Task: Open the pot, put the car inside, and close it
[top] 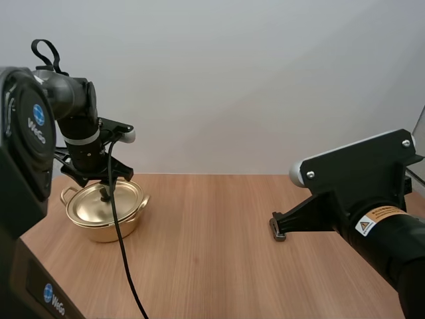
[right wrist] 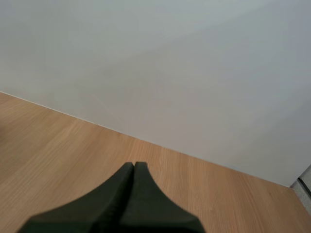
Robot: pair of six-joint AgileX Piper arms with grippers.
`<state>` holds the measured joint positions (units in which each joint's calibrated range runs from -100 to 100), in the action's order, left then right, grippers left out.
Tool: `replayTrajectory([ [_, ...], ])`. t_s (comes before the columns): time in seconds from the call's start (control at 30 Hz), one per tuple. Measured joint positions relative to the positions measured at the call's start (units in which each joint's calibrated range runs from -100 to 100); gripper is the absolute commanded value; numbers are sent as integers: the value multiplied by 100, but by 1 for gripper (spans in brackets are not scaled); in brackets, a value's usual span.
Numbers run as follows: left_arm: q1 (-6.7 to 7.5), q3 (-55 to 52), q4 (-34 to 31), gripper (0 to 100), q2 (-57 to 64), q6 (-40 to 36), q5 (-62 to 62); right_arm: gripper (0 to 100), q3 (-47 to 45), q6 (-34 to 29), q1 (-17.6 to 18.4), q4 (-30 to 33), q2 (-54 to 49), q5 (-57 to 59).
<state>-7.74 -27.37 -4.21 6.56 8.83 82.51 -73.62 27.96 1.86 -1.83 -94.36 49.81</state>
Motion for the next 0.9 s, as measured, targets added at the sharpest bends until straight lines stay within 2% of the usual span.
replayTrajectory([
  [0.17, 0, 0, 225, 86, -115, 99, -207, 0, 0, 0, -19, 0, 0, 16],
  [0.67, 0, 16, -38, 86, -298, 99, -821, 0, 0, 12, -99, 0, 0, 33],
  [0.9, 0, 157, -85, 86, -691, 26, -702, 0, 0, 29, -162, 0, 0, 69],
])
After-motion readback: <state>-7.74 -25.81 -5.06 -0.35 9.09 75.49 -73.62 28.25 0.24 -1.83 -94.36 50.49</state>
